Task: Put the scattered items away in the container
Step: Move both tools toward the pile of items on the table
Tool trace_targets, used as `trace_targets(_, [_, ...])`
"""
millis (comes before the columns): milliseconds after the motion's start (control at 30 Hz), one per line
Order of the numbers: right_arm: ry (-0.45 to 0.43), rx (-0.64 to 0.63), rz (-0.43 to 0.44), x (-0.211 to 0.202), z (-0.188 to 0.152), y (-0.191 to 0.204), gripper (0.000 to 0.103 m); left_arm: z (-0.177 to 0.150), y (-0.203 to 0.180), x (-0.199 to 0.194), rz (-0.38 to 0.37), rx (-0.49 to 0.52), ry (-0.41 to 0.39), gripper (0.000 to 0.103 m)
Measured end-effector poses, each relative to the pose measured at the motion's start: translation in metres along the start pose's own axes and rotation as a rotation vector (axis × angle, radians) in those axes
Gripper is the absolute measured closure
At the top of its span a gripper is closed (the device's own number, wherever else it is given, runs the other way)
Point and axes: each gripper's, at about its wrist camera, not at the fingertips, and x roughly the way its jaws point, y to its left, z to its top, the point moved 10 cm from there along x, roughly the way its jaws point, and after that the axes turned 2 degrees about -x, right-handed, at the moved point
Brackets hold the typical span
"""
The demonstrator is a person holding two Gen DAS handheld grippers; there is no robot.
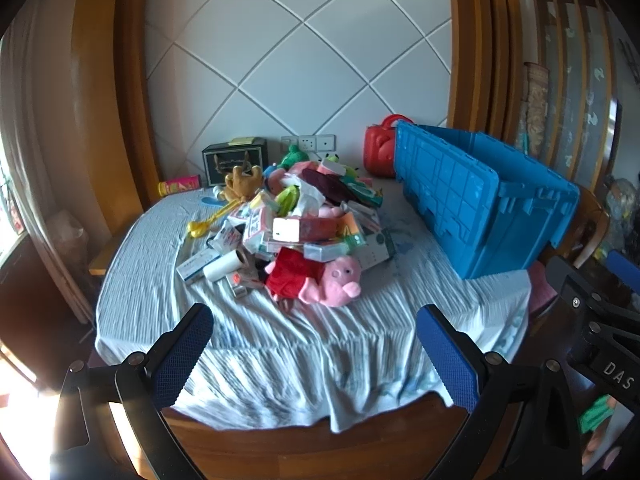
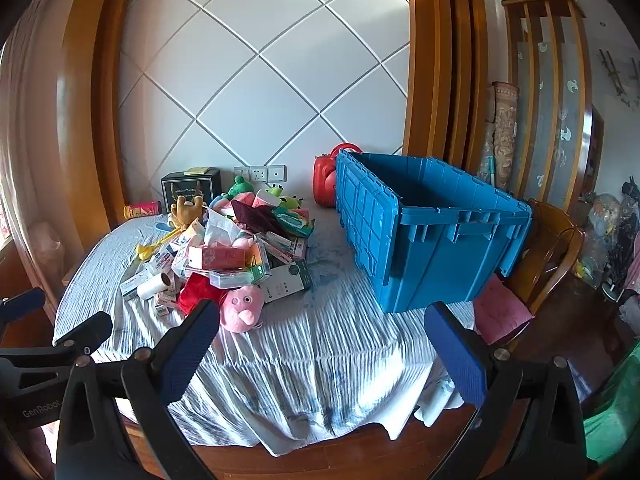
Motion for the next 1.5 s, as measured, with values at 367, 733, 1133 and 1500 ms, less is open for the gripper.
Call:
trace_targets(367, [0.004, -0.003, 0.001, 0.0018, -0.0004, 0.0008, 0.0, -0.0015, -0.0009, 0.0039, 0.016, 0.009, 0.008, 0.0])
trace_targets(733, [0.008, -0.009, 0.005, 0.0015, 0.0, 0.0046, 0.0, -0.0029, 0.0036, 0.0029, 0.041, 0.027, 0.012, 0.0])
trace_targets(1133, [0.009, -0.01, 0.004, 0.0022, 0.0009, 0.0055, 0.0, 0.0005, 0.0051, 0.0021, 0.026, 0.018, 0.002, 0.0])
trace_targets(1500, [0.016, -0.008, -0.002, 0.003, -0.002, 0.0023, 0.0, -0.0023, 0.0007, 0.0037, 0.015, 0.022, 0.004, 0.0])
